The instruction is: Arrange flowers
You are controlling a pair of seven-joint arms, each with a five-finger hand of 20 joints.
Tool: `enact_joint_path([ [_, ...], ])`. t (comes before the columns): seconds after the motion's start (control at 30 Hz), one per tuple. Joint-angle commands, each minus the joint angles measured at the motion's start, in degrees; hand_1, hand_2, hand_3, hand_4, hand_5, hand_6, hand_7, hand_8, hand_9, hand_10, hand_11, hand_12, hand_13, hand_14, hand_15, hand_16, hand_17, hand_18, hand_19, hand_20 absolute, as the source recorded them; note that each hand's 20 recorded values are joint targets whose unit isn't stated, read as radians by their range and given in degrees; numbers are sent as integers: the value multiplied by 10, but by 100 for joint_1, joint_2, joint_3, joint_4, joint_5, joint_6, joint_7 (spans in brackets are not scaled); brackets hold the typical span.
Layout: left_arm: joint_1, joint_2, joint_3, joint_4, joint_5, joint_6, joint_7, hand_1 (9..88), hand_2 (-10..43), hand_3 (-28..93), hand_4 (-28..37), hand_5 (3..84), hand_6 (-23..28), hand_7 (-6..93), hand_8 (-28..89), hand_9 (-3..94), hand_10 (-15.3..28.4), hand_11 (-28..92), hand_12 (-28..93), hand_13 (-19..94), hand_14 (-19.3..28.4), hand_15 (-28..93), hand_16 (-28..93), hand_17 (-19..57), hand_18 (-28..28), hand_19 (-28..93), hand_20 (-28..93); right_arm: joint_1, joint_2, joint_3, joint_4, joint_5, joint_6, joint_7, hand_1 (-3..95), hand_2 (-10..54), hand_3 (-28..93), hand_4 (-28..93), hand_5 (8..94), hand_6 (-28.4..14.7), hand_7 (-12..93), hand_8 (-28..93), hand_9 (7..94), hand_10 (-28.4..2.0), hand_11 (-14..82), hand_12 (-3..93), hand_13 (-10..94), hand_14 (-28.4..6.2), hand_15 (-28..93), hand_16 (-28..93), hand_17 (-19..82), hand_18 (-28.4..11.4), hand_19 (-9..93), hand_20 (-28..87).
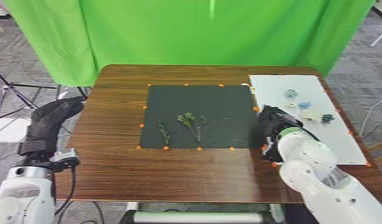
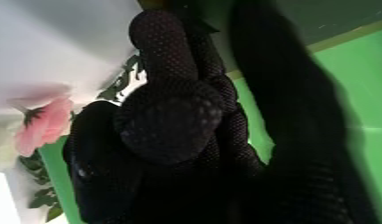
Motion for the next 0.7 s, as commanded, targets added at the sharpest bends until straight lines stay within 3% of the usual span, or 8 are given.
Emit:
enact_joint_path([
  [0.03, 4, -13, 11, 0, -18, -28, -31, 326, -9, 628, -164, 478, 35, 216, -90, 468, 135, 264, 148, 371, 160, 160, 27, 55, 95, 66, 134, -166, -64, -53, 132, 172, 362, 30, 941, -95, -230, 445, 647, -55, 332, 294, 876, -127, 146, 501, 937, -16, 535, 317, 713, -40, 907, 400],
  [0.3, -15, -2, 14, 11, -24, -24, -25, 327, -8, 626, -163, 478, 36, 214, -89, 468, 134, 265, 148, 370, 160, 160, 26, 55, 95, 65, 134, -109, 70, -56, 60, 166, 1239, -162, 907, -95, -104, 446, 621, -65, 499, 233, 861, -148, 181, 569, 937, -7, 532, 343, 718, -33, 889, 438],
  [0.7, -45, 34, 7, 26, -27, -17, -12, 328, -7, 624, -162, 478, 36, 215, -90, 468, 134, 265, 148, 369, 160, 160, 27, 55, 95, 65, 134, 59, 296, -75, -304, 70, 1848, -363, 907, -95, -128, 520, 620, -70, 547, 206, 856, -155, 208, 596, 937, -4, 548, 354, 724, -35, 891, 454],
])
